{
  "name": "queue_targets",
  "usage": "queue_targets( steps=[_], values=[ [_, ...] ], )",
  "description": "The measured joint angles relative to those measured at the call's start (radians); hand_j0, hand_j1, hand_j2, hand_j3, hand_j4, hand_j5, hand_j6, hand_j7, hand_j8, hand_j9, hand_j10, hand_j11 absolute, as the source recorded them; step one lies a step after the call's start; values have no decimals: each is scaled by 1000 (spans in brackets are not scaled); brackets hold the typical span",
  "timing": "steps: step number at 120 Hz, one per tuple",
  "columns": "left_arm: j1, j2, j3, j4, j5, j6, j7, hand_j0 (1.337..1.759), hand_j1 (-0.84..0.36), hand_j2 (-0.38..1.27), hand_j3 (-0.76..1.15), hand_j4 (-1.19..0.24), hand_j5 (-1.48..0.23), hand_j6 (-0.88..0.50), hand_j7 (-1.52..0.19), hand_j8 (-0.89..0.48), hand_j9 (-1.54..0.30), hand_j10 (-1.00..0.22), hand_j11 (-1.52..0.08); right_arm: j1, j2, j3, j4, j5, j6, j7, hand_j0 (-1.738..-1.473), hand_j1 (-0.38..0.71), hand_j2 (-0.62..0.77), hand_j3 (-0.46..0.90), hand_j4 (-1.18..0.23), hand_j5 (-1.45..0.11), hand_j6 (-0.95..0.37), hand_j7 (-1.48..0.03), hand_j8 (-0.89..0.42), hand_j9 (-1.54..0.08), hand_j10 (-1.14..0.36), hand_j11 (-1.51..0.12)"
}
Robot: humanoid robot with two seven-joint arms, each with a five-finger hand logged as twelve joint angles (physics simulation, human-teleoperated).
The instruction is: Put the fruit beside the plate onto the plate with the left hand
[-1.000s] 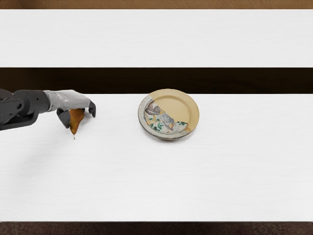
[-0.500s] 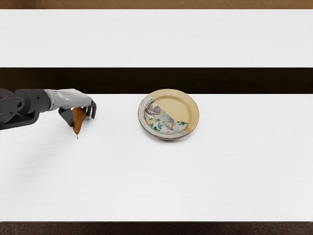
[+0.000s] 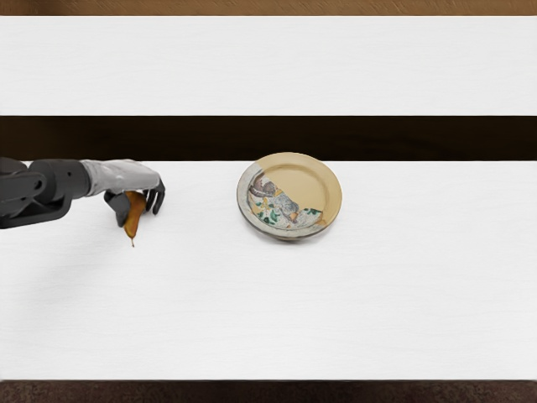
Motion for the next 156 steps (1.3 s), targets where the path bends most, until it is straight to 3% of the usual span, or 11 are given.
queue_targets(
  steps=[3,11,18,27,34,53,59,88,137,145,156],
  values=[
    [0,-1,0,0,-2,-1,0,1658,-359,608,0,-739,-812,-670,-818,-538,-846,-629,-895,0,0,0,0,0,0,0,-1658,-314,-6,0,-30,-38,-30,-38,-30,-38,-30,-38],
    [1,-1,0,-1,-7,-4,-2,1659,-375,489,0,-730,-841,-590,-840,-445,-859,-584,-911,0,0,0,0,0,0,0,-1658,-314,-6,0,-30,-38,-30,-38,-30,-38,-30,-38],
    [-2,-1,1,-1,-11,-8,-2,1657,-372,520,0,-709,-886,-554,-876,-423,-889,-569,-930,0,0,0,0,0,0,0,-1658,-314,-6,0,-30,-38,-30,-38,-30,-38,-30,-38],
    [-16,-1,3,-1,-29,-12,-2,1657,-360,701,0,-700,-913,-580,-897,-509,-910,-604,-942,0,0,0,0,0,0,0,-1658,-314,-6,0,-30,-38,-30,-38,-30,-38,-30,-38],
    [-33,-1,4,-5,-48,-15,-2,1656,-338,721,0,-702,-921,-594,-909,-532,-925,-626,-950,0,0,0,0,0,0,0,-1658,-314,-6,0,-30,-38,-30,-38,-30,-38,-30,-38],
    [-87,-1,5,-25,-123,-35,-1,1655,-316,633,0,-708,-934,-559,-929,-489,-945,-666,-959,0,0,0,0,0,0,0,-1658,-314,-6,0,-30,-38,-30,-38,-30,-38,-29,-38],
    [-109,-1,5,-33,-152,-49,-2,1656,-331,699,0,-707,-939,-558,-935,-497,-949,-679,-962,0,0,0,0,0,0,0,-1658,-314,-6,0,-30,-38,-30,-38,-30,-38,-29,-38],
    [-199,-18,2,-48,-333,-191,-2,1656,-342,693,0,-711,-944,-548,-938,-498,-959,-703,-967,0,0,0,0,0,0,0,-1658,-314,-6,0,-30,-38,-30,-38,-30,-38,-29,-38],
    [-254,-103,-45,-49,-481,-246,-2,1657,-325,612,0,-722,-930,-552,-932,-530,-956,-712,-960,0,0,0,0,0,0,0,-1658,-314,-6,0,-30,-38,-30,-38,-29,-38,-29,-38],
    [-257,-124,-56,-46,-495,-246,-2,1657,-351,693,0,-720,-935,-548,-933,-526,-956,-711,-961,0,0,0,0,0,0,0,-1658,-314,-6,0,-30,-38,-30,-38,-30,-38,-29,-38],
    [-270,-149,-67,-43,-514,-246,-1,1657,-359,673,0,-719,-938,-538,-930,-518,-954,-711,-958,0,0,0,0,0,0,0,-1658,-314,-6,0,-30,-38,-30,-38,-29,-38,-29,-38]
  ],
)
